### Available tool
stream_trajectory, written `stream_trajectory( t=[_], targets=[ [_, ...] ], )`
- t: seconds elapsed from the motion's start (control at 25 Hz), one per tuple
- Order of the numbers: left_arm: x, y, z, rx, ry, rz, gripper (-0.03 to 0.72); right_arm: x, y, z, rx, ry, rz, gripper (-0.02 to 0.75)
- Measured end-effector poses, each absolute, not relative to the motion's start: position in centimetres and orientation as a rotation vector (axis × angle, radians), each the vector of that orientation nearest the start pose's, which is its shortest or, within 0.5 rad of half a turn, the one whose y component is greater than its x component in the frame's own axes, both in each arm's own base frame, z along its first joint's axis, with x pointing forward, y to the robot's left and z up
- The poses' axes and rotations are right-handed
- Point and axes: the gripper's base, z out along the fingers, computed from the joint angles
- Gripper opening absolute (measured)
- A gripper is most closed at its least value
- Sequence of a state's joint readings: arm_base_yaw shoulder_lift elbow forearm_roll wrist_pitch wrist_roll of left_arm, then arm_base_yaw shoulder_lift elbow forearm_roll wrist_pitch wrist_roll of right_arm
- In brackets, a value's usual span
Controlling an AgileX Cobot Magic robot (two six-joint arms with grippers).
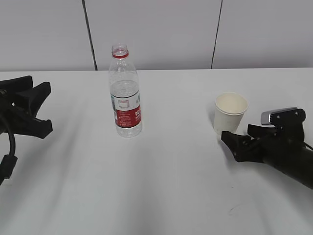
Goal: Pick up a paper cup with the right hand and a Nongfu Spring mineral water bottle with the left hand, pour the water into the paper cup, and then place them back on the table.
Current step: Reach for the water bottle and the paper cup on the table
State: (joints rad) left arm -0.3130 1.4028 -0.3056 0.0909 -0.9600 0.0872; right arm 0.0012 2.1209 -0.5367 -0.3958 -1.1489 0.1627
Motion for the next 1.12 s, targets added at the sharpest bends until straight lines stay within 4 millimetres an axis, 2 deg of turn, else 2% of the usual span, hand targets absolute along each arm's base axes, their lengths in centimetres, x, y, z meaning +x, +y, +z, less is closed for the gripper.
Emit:
stream_trajectory(
  t=[0.32,0.72,1.12],
  targets=[
    [22.0,-7.8,20.2,0.42,1.571,-0.194,0.239,31.3,3.2,5.7,-0.253,1.909,0.336,0.653],
    [22.0,-7.8,20.2,0.42,1.571,-0.194,0.239,33.0,3.2,6.3,-0.262,1.853,0.324,0.653],
    [22.0,-7.8,20.2,0.42,1.571,-0.194,0.239,35.0,3.6,5.5,-0.321,1.82,0.347,0.652]
  ],
)
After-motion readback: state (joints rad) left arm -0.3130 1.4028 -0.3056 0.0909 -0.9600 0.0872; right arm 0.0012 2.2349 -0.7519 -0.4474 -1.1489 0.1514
